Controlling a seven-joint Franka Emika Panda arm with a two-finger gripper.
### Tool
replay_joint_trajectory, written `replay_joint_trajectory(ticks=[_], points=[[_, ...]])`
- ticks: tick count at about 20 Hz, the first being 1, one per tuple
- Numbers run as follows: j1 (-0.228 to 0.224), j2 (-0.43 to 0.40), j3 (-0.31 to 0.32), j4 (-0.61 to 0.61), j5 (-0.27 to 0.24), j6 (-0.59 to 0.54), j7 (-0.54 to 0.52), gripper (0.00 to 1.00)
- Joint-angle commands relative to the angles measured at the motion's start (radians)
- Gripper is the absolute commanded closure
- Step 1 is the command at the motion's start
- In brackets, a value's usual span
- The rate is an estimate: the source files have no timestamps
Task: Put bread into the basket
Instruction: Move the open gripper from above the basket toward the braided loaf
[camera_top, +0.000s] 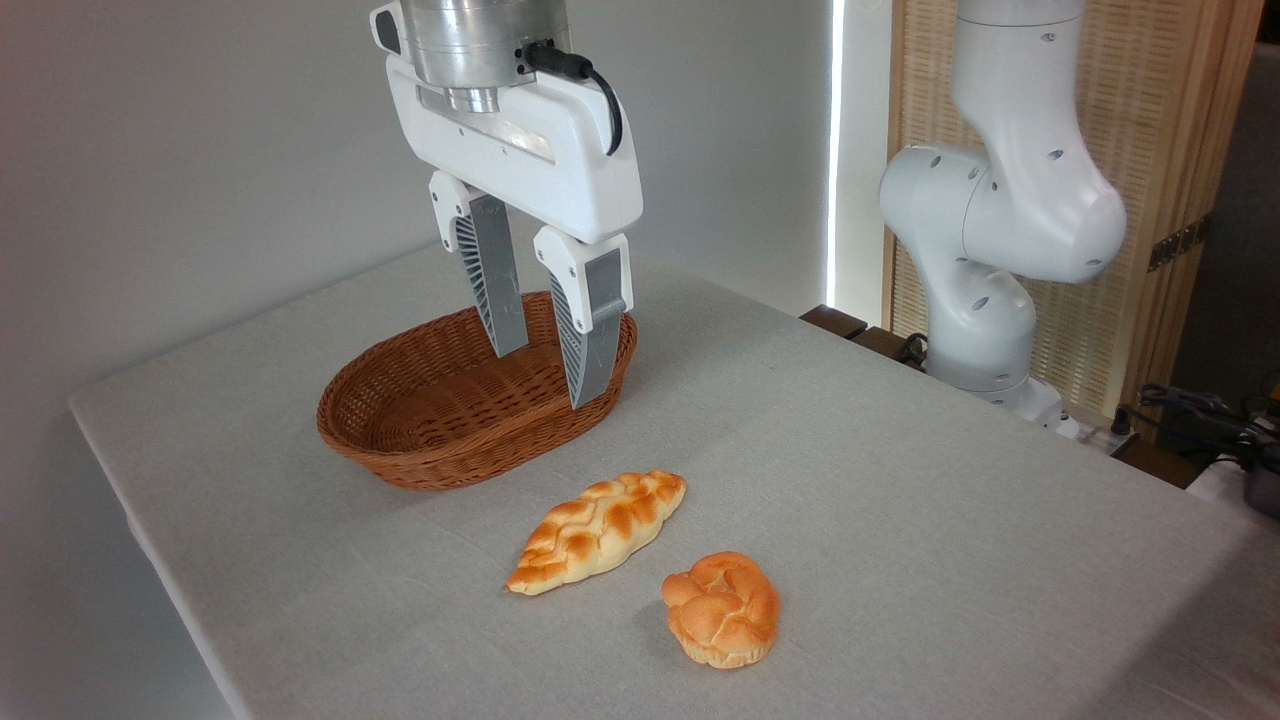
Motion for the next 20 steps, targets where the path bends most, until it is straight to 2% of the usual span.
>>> replay_joint_trajectory(ticks=[1,11,14,18,20], points=[[0.005,-0.001,0.000,0.006,-0.005,-0.027,-0.004,0.00],[0.005,-0.001,-0.001,-0.018,-0.005,-0.027,-0.004,0.00],[0.004,-0.040,-0.001,-0.136,-0.005,0.060,-0.006,0.00],[-0.005,-0.042,-0.032,-0.272,-0.006,0.215,-0.007,0.00],[-0.005,-0.048,-0.043,-0.331,-0.006,0.258,-0.015,0.00]])
